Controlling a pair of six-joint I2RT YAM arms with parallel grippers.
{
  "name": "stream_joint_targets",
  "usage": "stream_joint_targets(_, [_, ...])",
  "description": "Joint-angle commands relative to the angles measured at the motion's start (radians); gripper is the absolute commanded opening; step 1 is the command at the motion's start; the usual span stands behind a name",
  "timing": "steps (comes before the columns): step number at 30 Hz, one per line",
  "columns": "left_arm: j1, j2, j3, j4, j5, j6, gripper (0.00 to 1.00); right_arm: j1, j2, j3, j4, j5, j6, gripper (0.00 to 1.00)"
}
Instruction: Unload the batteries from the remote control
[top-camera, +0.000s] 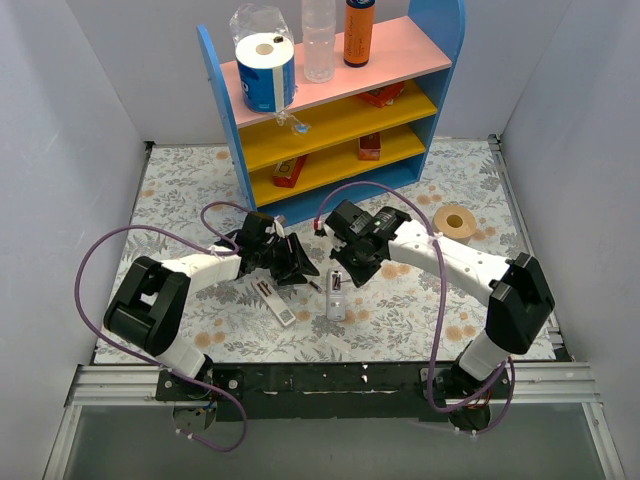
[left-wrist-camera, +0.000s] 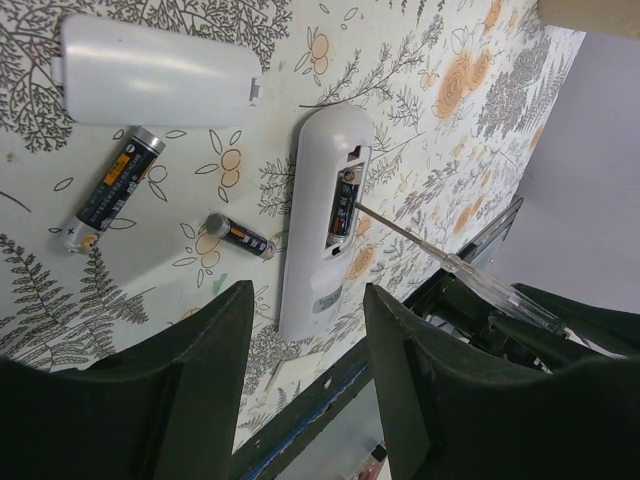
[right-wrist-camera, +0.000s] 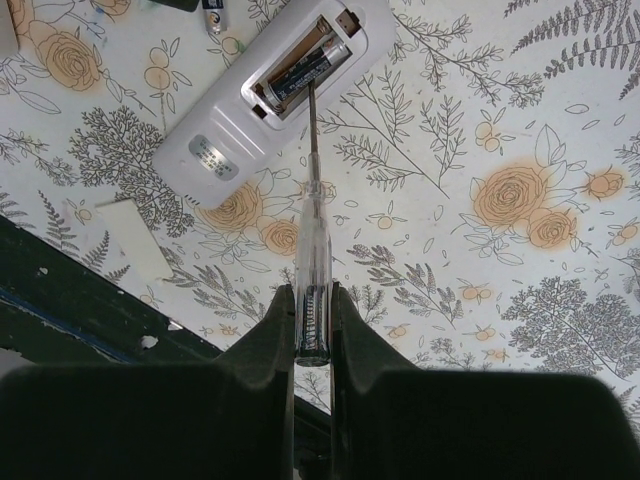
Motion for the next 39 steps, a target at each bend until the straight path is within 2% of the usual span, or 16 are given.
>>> stream_joint_targets(1, [-0.005,-0.008,0.025,0.025,0.019,-0.004,0.47,-0.010,-0.032,-0.091,0.096,-0.058,0.008,0.01])
stream_joint_targets(14, [-0.007,-0.009,0.003,0.028,0.008,-0.014,0.47,-0.069,-0.225,-0.373,0.352,-0.142,0.066,0.01])
stream_joint_targets(21, [-0.016,-0.002,0.008,0.030,-0.003,-0.021,0.47,-0.105,-0.279,-0.468,0.449,-0.190,0.068,0.01])
stream_joint_targets(36, [-0.042,0.041,0.041,0.030,-0.021,-0.014,0.47,-0.139,-0.325,-0.545,0.537,-0.247,0.094,0.01])
stream_joint_targets(39, [-0.056,0.078,0.072,0.038,-0.017,-0.006,0.42,-0.141,-0.328,-0.556,0.537,-0.248,0.095,0.01])
